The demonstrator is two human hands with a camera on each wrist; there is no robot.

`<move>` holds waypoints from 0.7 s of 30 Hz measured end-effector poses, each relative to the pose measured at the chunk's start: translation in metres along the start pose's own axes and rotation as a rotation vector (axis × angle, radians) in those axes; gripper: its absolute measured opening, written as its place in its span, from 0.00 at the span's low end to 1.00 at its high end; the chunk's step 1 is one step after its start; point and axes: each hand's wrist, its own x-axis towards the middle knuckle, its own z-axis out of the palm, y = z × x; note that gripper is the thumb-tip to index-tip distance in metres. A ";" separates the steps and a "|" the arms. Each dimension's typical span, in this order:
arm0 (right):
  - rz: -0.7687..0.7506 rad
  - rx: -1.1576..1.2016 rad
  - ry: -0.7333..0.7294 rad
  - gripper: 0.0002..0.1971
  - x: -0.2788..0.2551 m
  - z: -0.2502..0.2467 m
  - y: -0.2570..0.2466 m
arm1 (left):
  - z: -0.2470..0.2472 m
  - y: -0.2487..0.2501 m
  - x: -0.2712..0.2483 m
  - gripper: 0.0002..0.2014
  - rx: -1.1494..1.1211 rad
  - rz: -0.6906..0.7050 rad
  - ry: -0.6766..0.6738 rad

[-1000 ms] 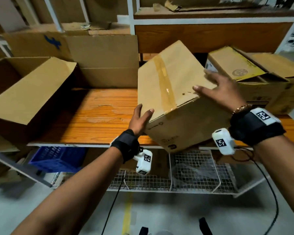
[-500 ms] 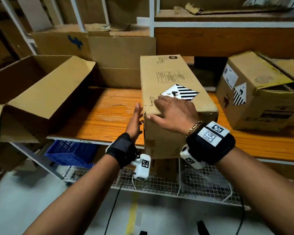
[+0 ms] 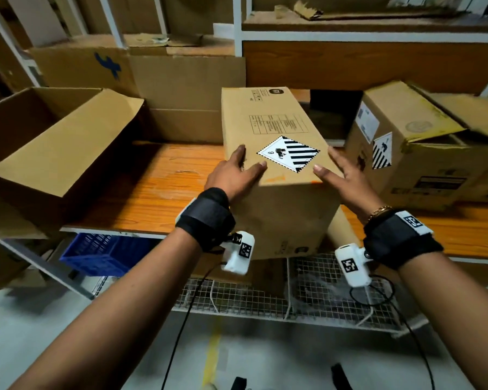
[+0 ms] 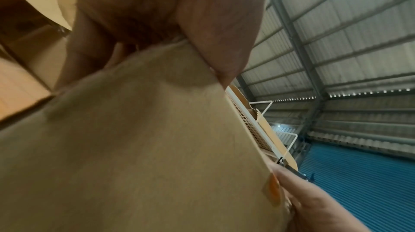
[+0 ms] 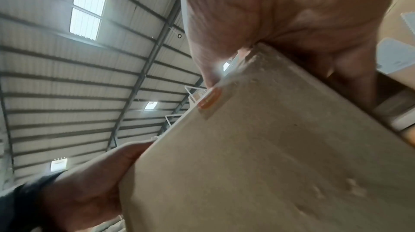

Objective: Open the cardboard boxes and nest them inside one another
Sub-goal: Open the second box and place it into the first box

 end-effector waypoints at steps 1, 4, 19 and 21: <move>-0.020 0.020 -0.001 0.40 -0.001 0.002 -0.001 | 0.001 -0.002 -0.002 0.45 0.001 0.010 0.013; -0.059 0.008 0.010 0.38 -0.001 0.002 -0.008 | -0.003 -0.007 -0.002 0.46 -0.120 0.067 -0.010; -0.614 -0.785 -0.110 0.38 -0.020 0.107 -0.118 | -0.034 -0.134 0.006 0.40 -0.329 -0.277 0.016; -0.631 -0.758 -0.256 0.34 -0.022 0.142 -0.110 | -0.055 -0.114 -0.016 0.35 -0.504 -0.318 -0.003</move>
